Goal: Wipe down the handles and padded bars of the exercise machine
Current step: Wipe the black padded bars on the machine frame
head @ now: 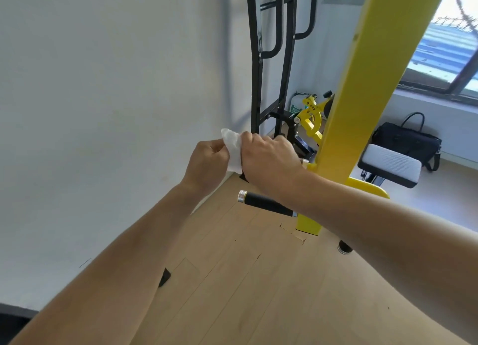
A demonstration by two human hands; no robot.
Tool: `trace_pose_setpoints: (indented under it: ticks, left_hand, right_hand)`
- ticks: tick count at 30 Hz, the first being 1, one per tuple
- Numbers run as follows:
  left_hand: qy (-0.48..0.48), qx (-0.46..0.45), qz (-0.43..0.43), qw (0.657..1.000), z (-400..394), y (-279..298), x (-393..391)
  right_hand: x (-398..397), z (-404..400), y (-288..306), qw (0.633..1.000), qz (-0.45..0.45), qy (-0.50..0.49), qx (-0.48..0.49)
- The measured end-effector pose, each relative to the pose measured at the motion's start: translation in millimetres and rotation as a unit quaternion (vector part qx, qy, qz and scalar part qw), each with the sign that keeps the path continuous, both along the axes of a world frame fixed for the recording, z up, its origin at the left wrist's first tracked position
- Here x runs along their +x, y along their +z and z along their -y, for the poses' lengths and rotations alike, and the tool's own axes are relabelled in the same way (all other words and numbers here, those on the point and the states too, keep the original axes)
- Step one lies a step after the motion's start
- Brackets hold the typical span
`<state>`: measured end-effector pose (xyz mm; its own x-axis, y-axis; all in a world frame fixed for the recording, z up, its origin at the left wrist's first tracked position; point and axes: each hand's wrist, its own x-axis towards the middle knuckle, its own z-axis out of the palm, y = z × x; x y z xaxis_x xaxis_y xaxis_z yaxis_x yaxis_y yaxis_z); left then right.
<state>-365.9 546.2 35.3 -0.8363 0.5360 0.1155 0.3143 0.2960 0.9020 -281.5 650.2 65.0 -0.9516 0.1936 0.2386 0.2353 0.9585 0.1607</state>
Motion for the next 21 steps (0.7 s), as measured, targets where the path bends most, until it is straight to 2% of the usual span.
trace_pose_setpoints:
  ticks: [2, 7, 12, 16, 18, 21]
  left_hand:
    - [0.004, 0.005, 0.009, 1.0, -1, -2, -1]
    - [0.0, 0.037, 0.009, 0.999, -6, -4, 1]
    - [-0.003, 0.053, 0.027, 0.998, -4, -1, 3]
    - [0.01, 0.049, 0.021, 0.999, -2, 1, 5]
    - [0.008, 0.047, 0.018, 0.999, -2, 2, 7]
    - [0.01, 0.051, 0.019, 0.998, -2, 2, 7]
  right_hand:
    - [5, -7, 4, 0.999, 0.027, 0.002, -0.031]
    - [20, -23, 35, 0.994, 0.093, 0.001, 0.053]
    - [21, -17, 55, 0.998, 0.037, -0.015, -0.046]
    - [22, -18, 53, 0.999, -0.023, -0.007, 0.022]
    - [21, -20, 44, 0.998, -0.015, -0.001, 0.055]
    - [19, -25, 32, 0.999, 0.018, -0.009, -0.037]
